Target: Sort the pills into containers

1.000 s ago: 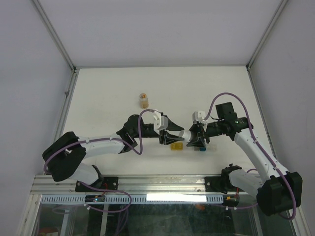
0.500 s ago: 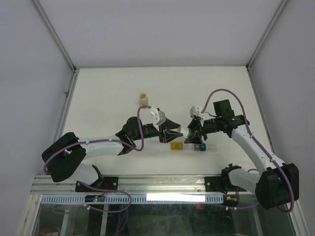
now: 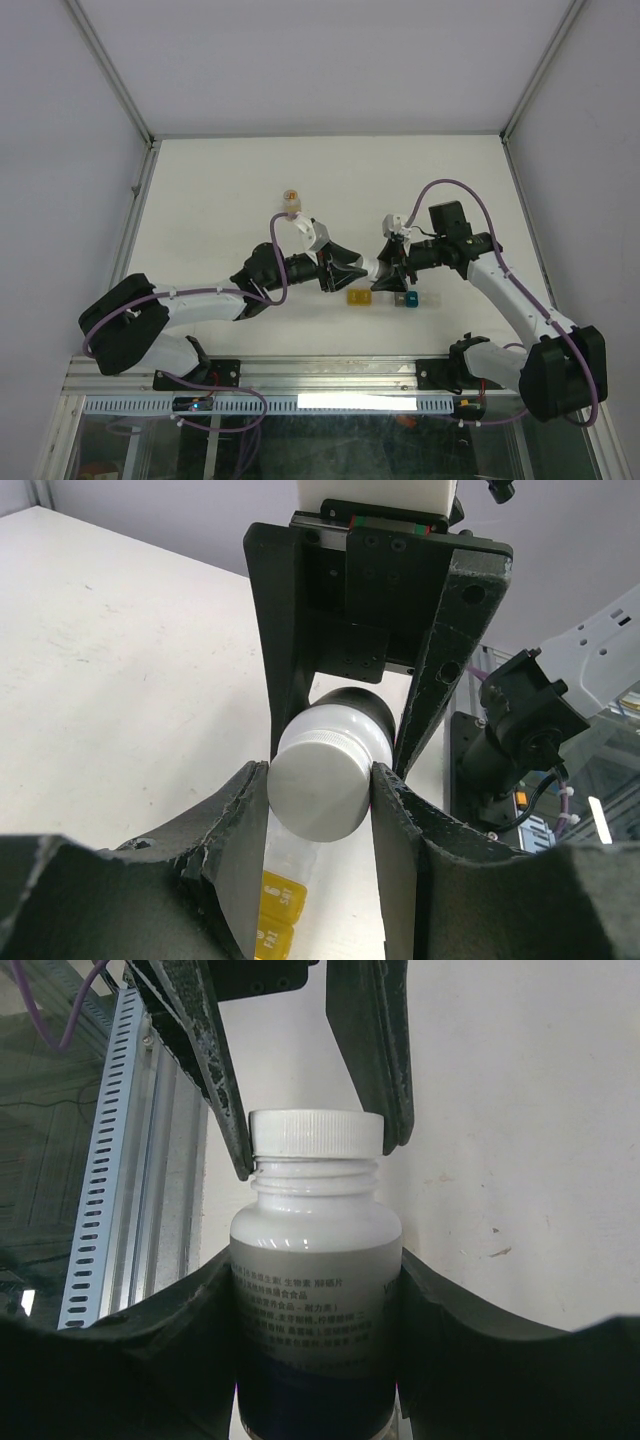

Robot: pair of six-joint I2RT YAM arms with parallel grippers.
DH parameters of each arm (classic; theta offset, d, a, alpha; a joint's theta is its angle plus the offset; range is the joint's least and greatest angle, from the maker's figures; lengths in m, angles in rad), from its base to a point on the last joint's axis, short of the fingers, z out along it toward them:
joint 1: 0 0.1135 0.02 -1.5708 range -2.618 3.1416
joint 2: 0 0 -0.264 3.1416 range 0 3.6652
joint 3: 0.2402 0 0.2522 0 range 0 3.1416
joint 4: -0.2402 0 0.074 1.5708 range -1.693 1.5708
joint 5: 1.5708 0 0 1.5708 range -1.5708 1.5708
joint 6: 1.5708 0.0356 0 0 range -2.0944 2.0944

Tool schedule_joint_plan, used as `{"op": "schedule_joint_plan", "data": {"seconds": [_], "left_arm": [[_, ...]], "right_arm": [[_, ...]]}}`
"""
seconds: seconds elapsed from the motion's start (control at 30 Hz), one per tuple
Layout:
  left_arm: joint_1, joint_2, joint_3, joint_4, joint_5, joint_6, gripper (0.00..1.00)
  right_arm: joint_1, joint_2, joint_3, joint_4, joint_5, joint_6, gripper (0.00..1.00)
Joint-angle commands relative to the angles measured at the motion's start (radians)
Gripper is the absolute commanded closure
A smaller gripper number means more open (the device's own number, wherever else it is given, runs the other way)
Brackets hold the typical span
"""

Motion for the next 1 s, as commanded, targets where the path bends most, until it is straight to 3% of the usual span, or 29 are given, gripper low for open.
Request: {"op": "schedule_joint_plan", "data": {"seconds": [0.0, 0.7, 0.8, 0.97], "left_arm": [[0.013, -0.05, -0.018, 0.079, -0.053, -0.068, 0.88], [0.029, -0.117, -0.063, 0.085, -0.103, -0.173, 0.88], [0.04, -0.148, -0.072, 0.014, -0.152, -0.17, 0.88], [0.07, -0.239, -0.095, -0.262, -0.316, -0.179, 0.87]], "right_arm": [[0.001, 0.002, 0.001, 0.015, -0.02, 0.011, 1.0], [0.006, -0.011, 0.007, -0.015, -0.042, -0.027, 1.0], [0.005, -0.02, 0.008, -0.016, -0.027, -0.026, 1.0], [-0.007, -0.04, 0.009, -0.012, -0.017, -0.017, 1.0]]}}
